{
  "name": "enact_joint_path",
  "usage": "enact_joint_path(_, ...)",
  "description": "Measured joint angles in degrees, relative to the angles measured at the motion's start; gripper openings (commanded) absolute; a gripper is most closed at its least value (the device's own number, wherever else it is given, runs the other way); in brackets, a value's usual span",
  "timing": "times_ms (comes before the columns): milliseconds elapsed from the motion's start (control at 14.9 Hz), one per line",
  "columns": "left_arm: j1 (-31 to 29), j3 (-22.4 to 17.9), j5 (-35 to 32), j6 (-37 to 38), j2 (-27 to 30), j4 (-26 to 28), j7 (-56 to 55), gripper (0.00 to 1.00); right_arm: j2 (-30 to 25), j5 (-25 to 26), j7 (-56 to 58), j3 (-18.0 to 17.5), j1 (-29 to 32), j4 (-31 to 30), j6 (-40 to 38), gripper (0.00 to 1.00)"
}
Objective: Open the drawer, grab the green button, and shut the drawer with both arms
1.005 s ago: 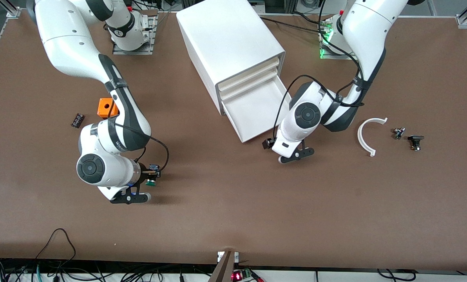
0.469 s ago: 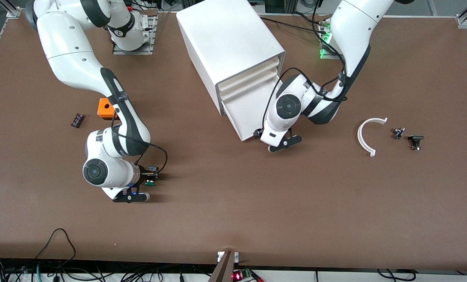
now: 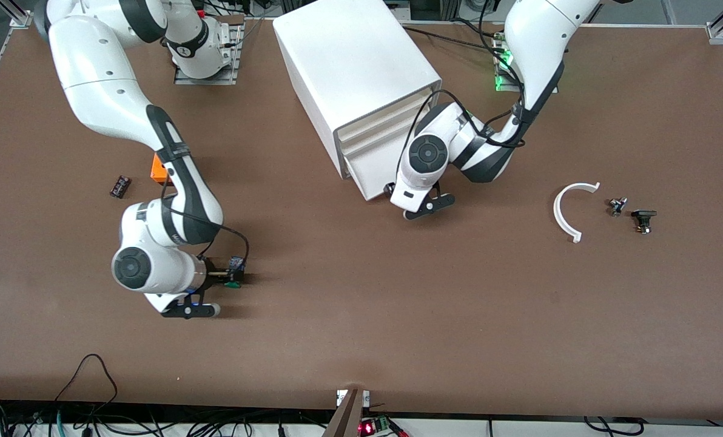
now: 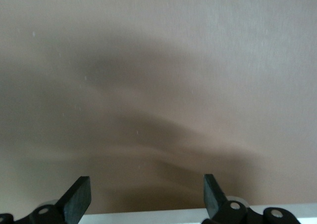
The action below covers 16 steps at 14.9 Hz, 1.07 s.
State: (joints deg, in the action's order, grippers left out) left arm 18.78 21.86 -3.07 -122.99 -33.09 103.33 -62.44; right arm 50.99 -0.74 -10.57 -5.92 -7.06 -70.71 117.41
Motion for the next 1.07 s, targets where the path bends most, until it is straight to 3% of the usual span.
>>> enact_joint_path(402, 0.0, 2.8, 1.8, 0.7, 0.0, 1.3, -0.3, 1.0, -9.4, 0.1, 0.2, 1.8, 1.8, -3.0, -4.9, 1.0)
enact_joint_path(804, -0.1, 6.3, 4.4, 0.7, 0.1, 2.0, -0.4, 1.0, -26.3, 0.1, 0.2, 5.5, 1.8, -21.1, -1.0, 1.0)
enact_joint_path(1072, -0.1, 7.1, 4.4, 0.8, 0.1, 2.3, -0.7, 1.0, -36.2, 0.1, 0.2, 6.0, 1.8, -31.1, -0.9, 1.0)
